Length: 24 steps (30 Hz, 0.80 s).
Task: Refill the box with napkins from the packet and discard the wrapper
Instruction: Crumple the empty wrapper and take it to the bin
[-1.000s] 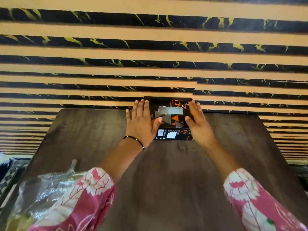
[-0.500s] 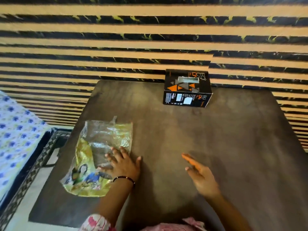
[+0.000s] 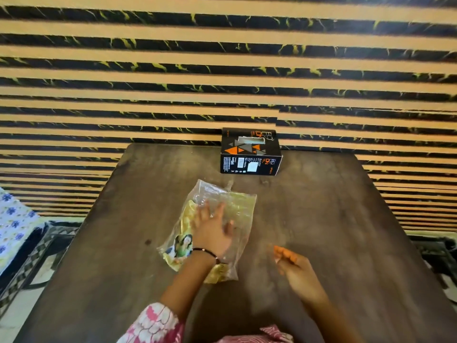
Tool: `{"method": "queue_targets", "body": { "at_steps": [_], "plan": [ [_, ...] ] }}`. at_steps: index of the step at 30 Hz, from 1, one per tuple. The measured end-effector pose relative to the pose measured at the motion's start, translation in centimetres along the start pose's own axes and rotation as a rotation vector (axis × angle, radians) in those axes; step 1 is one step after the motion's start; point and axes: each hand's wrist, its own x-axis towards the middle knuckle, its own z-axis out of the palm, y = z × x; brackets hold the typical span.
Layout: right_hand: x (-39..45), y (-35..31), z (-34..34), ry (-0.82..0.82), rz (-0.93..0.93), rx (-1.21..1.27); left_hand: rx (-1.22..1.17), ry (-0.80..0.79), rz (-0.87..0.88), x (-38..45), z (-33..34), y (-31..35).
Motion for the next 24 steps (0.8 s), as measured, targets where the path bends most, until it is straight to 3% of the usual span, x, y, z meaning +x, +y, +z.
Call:
{"method": "queue_targets", "body": {
  "at_steps": [2,4,6,10,18,21,24],
  "plan": [
    [-0.1,0.2,0.7,-0.049,0.037,-0.008,0.130,0.006,-0.190,-0.4,-1.1,-3.1],
    [-0.2,0.0,1.9,-0.112,0.062,-0.035,0.079,-0.031,-0.395,-1.0,-1.6,-5.4],
    [-0.2,-0.1,3.3,-0.175,0.103,-0.052,0.039,-0.071,-0.447,-1.8,-1.2,-6.8],
    [-0.3,-0.4,5.8,-0.250,0.183,-0.060,0.021,-0.110,-0.265,-3.7,1.4,-6.8],
    [-1.1,-1.8,6.8,-0.458,0.079,-0.012,0.107,-0.256,0.109,-6.1,3.6,-3.3],
    [-1.1,-1.8,6.4,-0.416,0.047,0.029,0.175,-0.174,0.149,-5.7,3.3,-3.3],
    [-0.7,-2.0,5.2,-0.220,0.004,0.089,0.116,-0.069,0.167,-4.9,3.1,-4.2]
  ]
}}
